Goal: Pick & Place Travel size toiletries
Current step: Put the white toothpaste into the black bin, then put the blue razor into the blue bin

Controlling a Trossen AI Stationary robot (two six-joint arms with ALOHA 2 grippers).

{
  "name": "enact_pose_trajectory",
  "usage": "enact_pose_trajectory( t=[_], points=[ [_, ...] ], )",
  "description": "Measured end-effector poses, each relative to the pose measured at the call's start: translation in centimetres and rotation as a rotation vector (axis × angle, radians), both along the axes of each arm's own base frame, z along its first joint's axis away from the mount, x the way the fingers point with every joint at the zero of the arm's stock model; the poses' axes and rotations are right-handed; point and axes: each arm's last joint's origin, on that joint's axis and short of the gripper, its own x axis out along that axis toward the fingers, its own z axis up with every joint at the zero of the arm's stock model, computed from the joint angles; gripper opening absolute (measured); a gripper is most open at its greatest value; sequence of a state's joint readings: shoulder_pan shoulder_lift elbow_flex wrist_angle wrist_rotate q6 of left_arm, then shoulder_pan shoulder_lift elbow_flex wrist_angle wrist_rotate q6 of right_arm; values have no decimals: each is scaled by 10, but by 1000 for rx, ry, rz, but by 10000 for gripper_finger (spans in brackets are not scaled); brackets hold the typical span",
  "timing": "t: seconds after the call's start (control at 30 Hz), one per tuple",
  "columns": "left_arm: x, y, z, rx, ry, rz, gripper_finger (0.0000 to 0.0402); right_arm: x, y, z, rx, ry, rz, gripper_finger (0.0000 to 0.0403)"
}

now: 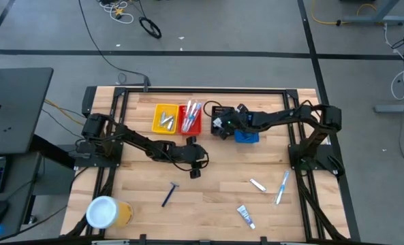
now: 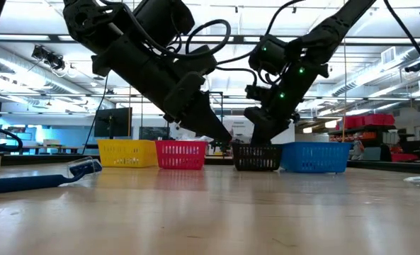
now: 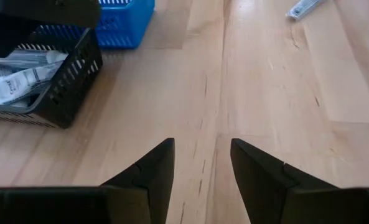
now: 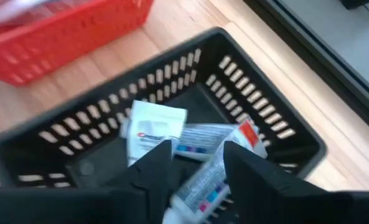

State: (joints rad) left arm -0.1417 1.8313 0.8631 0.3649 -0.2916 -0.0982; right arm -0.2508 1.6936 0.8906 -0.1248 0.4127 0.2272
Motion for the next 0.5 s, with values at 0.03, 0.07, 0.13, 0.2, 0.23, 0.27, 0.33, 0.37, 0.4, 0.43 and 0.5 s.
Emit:
enact_pose_trajectory(
  t=[0.03,0.07,0.13,0.2,0.23,0.27,0.33,0.37,0.4,0.43,0.5],
  points=[
    [0,0,0,1,0,-1,167,1,0,0,1,-8,2,160],
    [0,0,0,1,1,-1,167,2,0,1,-2,-20,4,168],
    [0,0,0,1,1,-1,167,4,1,2,-7,-43,8,179],
    [0,0,0,1,1,-1,167,6,5,4,-9,-57,21,185],
    [0,0,0,1,1,-1,167,6,8,5,-7,-60,33,187],
    [0,0,0,0,1,-1,167,7,12,7,-1,-65,58,187],
    [0,0,0,0,0,0,167,6,25,16,23,-72,135,188],
    [0,0,0,0,0,0,167,5,32,21,37,-79,167,188],
    [0,0,0,0,1,1,167,3,39,26,60,-85,204,188],
    [0,0,0,0,1,1,167,0,46,30,82,-83,231,188],
    [0,0,0,-1,0,1,167,-6,62,40,136,-93,279,188]
  ],
)
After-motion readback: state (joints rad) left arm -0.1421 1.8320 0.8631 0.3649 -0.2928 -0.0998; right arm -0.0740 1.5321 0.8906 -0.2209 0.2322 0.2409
